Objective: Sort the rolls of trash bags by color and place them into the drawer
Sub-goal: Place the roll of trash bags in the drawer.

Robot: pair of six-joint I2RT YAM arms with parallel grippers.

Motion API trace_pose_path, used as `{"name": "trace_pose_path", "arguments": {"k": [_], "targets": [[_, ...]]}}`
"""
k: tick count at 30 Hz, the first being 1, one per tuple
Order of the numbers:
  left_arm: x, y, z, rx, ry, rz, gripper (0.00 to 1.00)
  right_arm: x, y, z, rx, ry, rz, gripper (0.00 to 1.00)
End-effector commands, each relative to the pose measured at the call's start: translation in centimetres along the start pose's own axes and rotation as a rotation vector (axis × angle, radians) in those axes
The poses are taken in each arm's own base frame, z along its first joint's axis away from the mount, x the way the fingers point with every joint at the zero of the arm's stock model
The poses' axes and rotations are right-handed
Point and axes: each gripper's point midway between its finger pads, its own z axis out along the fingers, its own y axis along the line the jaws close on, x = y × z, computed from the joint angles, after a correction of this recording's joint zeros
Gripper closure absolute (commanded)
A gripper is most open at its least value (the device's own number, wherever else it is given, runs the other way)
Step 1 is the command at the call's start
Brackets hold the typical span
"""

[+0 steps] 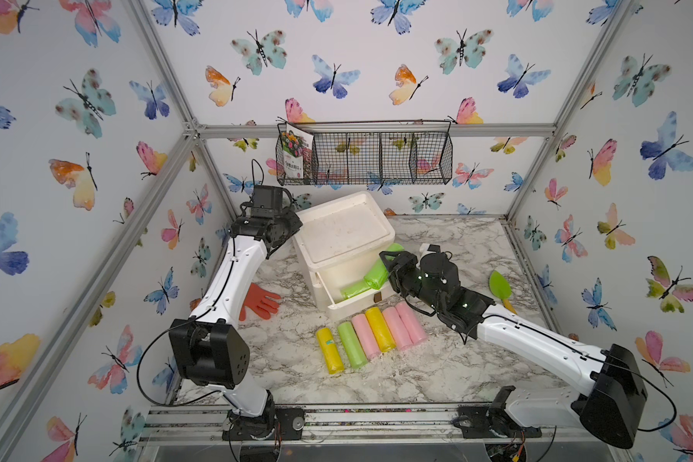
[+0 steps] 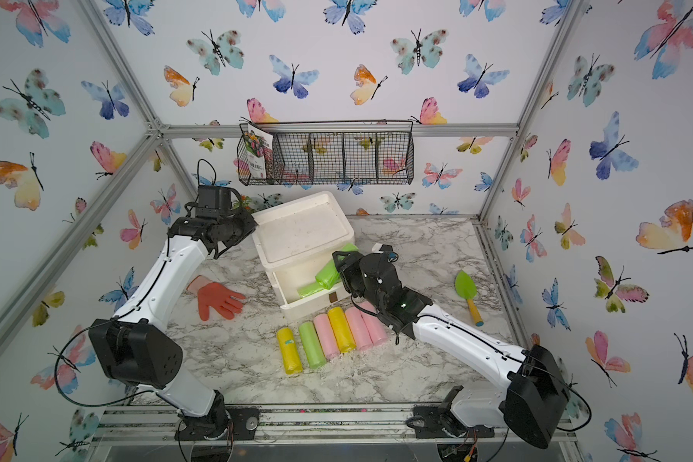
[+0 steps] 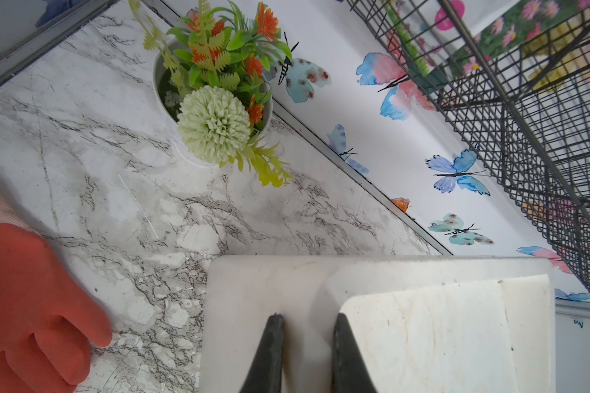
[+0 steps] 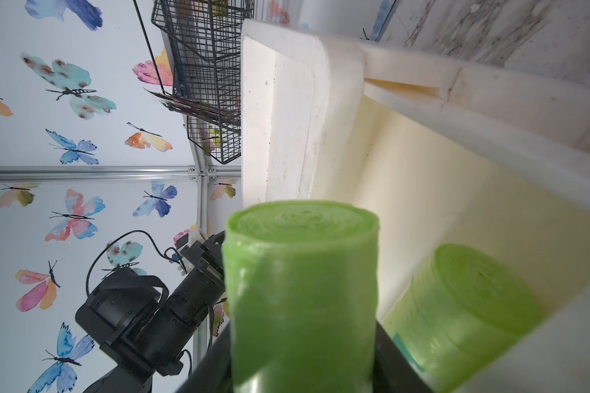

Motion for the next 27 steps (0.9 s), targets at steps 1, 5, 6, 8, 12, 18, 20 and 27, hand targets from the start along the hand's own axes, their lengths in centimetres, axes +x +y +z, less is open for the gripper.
{"name": "trace_pose_path", "arguments": {"k": [1, 5, 6, 8, 12, 18, 20, 27], "targets": [[4.6, -0.1, 2.1, 0.024, 0.184, -0.047, 1.0, -0.3, 3.7, -0.3, -0.111, -0.038, 0.062, 0.44], [4.8, 0.0, 2.4, 0.025, 0.193, -0.046, 1.0, 0.7, 3.3, 0.4, -0.102, -0.013, 0.076, 0.38], [4.9, 0.0, 2.5, 0.024, 0.195, -0.045, 1.0, 1.0, 3.2, 0.6, -0.103, -0.005, 0.079, 0.35], [5.0, 0.1, 2.5, 0.023, 0.197, -0.046, 1.0, 1.4, 3.2, 0.8, -0.104, 0.009, 0.086, 0.32], [5.0, 0.2, 2.6, 0.019, 0.196, -0.045, 1.0, 1.8, 3.8, 0.4, -0.119, 0.022, 0.065, 0.31], [5.0, 0.2, 2.8, 0.017, 0.196, -0.045, 1.0, 3.0, 5.2, -1.4, -0.094, 0.1, -0.315, 0.29], [4.9, 0.2, 2.9, 0.015, 0.197, -0.044, 1.0, 4.4, 3.3, -1.7, -0.025, 0.197, -0.475, 0.29], [4.9, 0.5, 2.8, 0.003, 0.189, -0.046, 1.0, 9.3, -6.6, -5.4, 0.153, 0.439, -0.83, 0.31]]}}
